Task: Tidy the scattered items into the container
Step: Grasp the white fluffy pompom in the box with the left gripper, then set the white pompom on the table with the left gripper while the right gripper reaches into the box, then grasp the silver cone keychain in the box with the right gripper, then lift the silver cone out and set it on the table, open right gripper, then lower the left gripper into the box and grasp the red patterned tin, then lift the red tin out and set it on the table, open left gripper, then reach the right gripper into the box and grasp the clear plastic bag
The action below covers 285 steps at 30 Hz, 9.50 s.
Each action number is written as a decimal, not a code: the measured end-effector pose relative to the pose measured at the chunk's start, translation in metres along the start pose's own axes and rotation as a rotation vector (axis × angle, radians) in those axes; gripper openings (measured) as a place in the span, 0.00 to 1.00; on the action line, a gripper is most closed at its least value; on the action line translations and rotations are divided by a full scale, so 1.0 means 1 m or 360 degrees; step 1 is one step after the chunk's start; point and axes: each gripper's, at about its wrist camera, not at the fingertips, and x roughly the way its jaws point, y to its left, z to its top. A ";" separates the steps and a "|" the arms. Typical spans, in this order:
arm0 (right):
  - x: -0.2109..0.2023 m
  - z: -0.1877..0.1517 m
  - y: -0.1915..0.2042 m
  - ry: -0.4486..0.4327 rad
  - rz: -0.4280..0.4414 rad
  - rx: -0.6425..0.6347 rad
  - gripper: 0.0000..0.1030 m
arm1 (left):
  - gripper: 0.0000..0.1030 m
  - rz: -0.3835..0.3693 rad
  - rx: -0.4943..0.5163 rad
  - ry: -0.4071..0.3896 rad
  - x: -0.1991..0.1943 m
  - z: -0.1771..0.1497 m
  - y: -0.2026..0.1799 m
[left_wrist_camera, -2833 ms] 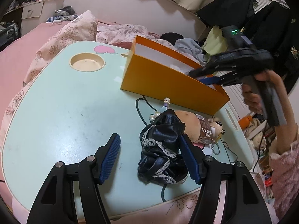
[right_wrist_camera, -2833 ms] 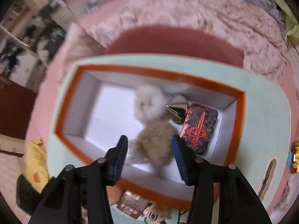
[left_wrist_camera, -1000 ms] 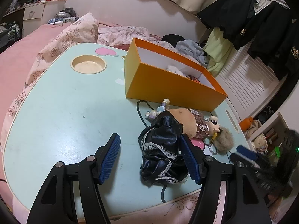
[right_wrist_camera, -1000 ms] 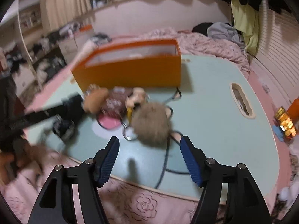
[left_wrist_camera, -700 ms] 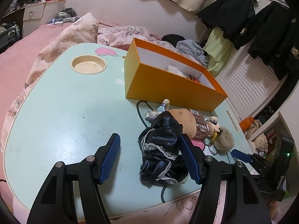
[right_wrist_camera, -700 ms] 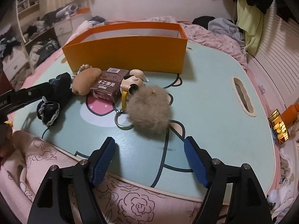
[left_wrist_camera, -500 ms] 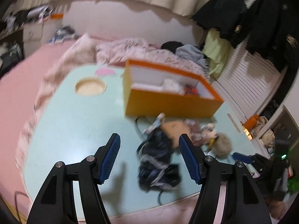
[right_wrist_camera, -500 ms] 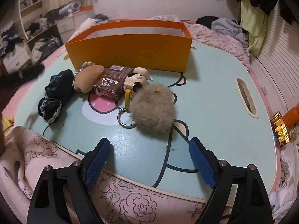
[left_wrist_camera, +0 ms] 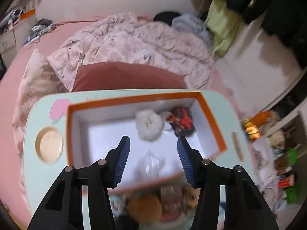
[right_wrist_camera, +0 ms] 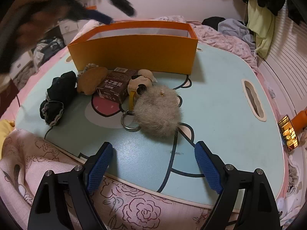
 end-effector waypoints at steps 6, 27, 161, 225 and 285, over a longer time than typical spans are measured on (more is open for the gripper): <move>-0.001 0.000 0.000 -0.0006 0.0009 0.0001 0.85 | 0.41 0.0076 -0.0142 0.0245 0.070 0.034 0.004; -0.001 0.001 0.001 -0.0016 0.0027 0.0007 0.87 | 0.33 -0.0153 0.0091 -0.0063 -0.031 0.005 -0.005; -0.022 -0.008 -0.069 -0.0238 0.0277 0.0391 0.58 | 0.64 -0.0085 0.0072 0.0108 0.022 -0.013 -0.059; -0.021 -0.012 -0.072 -0.0260 0.0340 0.0423 0.63 | 0.39 -0.0349 0.0309 -0.0005 -0.086 -0.154 -0.006; 0.039 0.149 0.029 -0.0138 -0.0211 -0.0239 0.65 | 0.68 0.0091 -0.0159 -0.0251 -0.043 -0.060 0.084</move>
